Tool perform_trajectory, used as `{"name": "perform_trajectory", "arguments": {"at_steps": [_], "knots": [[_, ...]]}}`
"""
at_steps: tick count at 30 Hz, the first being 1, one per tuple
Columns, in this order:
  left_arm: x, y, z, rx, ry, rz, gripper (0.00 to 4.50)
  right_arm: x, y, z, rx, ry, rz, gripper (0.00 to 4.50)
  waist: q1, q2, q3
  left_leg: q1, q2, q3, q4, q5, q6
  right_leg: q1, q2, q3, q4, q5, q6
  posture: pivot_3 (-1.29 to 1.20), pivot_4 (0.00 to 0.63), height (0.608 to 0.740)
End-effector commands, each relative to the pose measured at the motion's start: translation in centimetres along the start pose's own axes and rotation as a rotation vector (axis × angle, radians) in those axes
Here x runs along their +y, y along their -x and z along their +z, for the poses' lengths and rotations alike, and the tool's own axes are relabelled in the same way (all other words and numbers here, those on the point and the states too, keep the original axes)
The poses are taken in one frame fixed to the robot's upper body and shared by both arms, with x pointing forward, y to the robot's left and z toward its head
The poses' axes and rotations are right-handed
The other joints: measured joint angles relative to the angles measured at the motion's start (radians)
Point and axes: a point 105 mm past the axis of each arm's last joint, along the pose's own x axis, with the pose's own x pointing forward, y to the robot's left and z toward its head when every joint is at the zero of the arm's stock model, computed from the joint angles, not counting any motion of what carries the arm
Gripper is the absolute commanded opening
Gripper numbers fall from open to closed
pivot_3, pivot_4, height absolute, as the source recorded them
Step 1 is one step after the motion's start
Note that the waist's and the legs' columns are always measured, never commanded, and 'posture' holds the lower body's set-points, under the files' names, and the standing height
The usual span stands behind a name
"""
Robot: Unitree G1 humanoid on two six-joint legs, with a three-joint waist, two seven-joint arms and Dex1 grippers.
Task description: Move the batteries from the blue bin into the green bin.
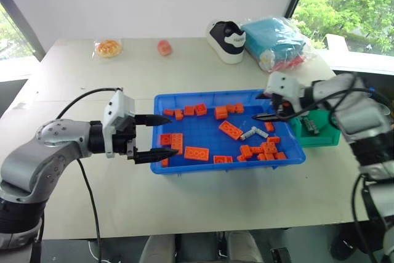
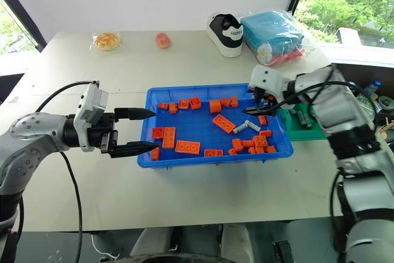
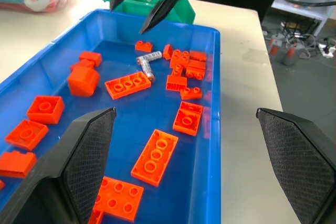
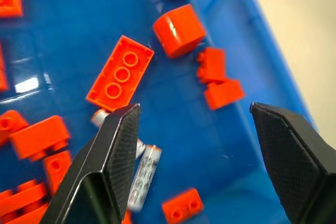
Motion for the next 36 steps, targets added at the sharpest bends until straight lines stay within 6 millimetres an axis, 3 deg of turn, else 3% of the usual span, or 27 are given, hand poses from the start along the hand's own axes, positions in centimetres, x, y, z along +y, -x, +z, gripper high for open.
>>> {"name": "perform_trajectory", "arguments": {"at_steps": [1, 8, 16, 21, 24, 29, 36], "knots": [[-0.3, 0.2, 0.9, -0.010, -0.038, 0.007, 4.50, -0.3, 0.0, -0.2, 0.057, 0.143, 0.063, 3.41, 0.002, 0.001, 0.000, 0.000, 0.000, 0.000, 0.000, 0.000, 0.000, 0.000, 0.000, 0.000, 0.000, 0.003, 0.000, 0.00, 0.150, 0.725], [-0.4, 0.6, 1.0, -0.008, -0.040, 0.036, 4.50, 0.9, -0.4, -2.8, 0.123, 0.223, 0.223, 3.41, -0.002, 0.001, 0.000, 0.000, 0.000, 0.000, 0.000, 0.000, 0.000, 0.001, 0.000, 0.000, 0.000, 0.003, 0.000, 0.00, 0.150, 0.725], [-0.6, 0.7, 1.0, -0.008, -0.038, 0.050, 4.50, 0.6, -2.0, -3.2, 0.089, 0.181, 0.200, 3.41, -0.005, 0.001, 0.000, 0.002, 0.000, 0.001, 0.000, 0.000, 0.000, 0.001, 0.001, 0.001, 0.000, 0.003, 0.000, 0.00, 0.150, 0.725], [-0.4, 0.8, 1.1, -0.006, -0.044, 0.048, 4.50, 1.7, -3.2, -3.1, 0.067, 0.168, 0.241, 3.41, -0.001, 0.001, 0.000, 0.002, 0.000, 0.001, 0.000, 0.000, 0.000, 0.002, 0.000, 0.001, 0.000, 0.003, 0.000, 0.00, 0.150, 0.725], [-0.2, 0.8, 1.2, -0.007, -0.047, 0.045, 4.50, 2.5, -3.4, -3.4, 0.053, 0.141, 0.266, 2.54, 0.000, 0.000, 0.000, 0.002, 0.000, 0.000, 0.001, 0.000, 0.000, 0.002, 0.001, 0.001, 0.000, 0.003, 0.000, 0.00, 0.150, 0.725], [-0.1, 0.6, 1.2, -0.010, -0.049, 0.035, 4.50, 3.1, -2.8, -3.0, 0.007, 0.093, 0.255, 0.05, -0.002, 0.000, 0.000, 0.003, 0.000, 0.000, 0.000, 0.000, 0.000, 0.003, 0.001, 0.001, 0.000, 0.003, 0.000, 0.00, 0.150, 0.725], [0.1, 0.3, 1.2, -0.018, -0.050, 0.021, 4.50, 1.2, 0.6, 0.0, -0.127, -0.054, -0.012, 0.03, 0.001, 0.001, 0.001, 0.003, 0.000, 0.001, 0.000, 0.000, 0.000, 0.003, 0.000, 0.001, 0.000, 0.004, 0.000, 0.00, 0.150, 0.725]]}}
